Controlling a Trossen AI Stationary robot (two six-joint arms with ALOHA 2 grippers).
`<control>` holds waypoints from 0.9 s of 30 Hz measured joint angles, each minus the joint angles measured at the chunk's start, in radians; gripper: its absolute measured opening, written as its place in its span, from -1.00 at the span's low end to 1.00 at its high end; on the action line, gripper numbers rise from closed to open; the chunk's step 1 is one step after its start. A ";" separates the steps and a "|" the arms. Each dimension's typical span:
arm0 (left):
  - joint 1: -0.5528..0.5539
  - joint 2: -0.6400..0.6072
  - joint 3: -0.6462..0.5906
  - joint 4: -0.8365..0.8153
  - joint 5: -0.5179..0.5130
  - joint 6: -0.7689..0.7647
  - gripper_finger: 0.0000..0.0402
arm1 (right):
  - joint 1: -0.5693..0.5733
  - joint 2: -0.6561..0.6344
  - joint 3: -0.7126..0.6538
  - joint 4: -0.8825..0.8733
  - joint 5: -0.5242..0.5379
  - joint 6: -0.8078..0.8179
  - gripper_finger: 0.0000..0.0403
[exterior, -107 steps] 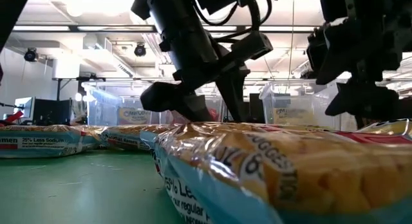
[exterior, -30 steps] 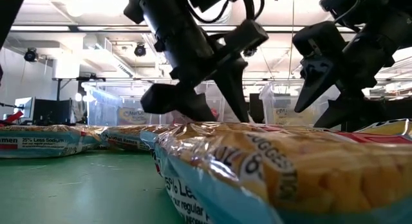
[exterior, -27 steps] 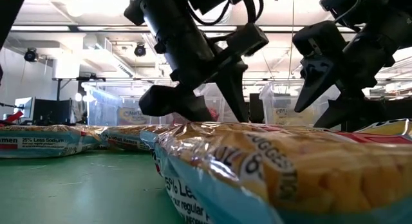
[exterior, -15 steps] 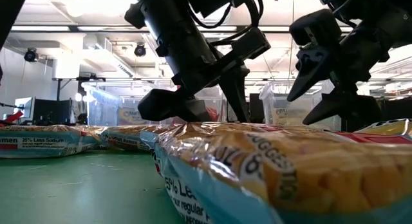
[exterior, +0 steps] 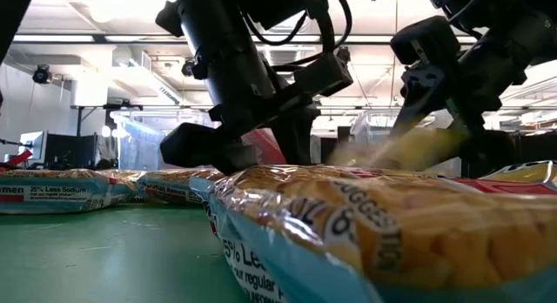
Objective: Sort Maruchan noodles
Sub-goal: Put the bottom yellow noodle pack into the top right transparent bin
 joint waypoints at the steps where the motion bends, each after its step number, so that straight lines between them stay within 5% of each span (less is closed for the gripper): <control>1: 0.001 0.000 0.000 0.001 -0.001 0.000 -0.16 | -0.002 0.000 0.000 0.004 0.000 0.000 0.01; 27: 0.015 -0.022 0.106 0.021 -0.097 0.154 -0.15 | -0.031 0.000 0.001 -0.107 -0.090 -0.014 0.23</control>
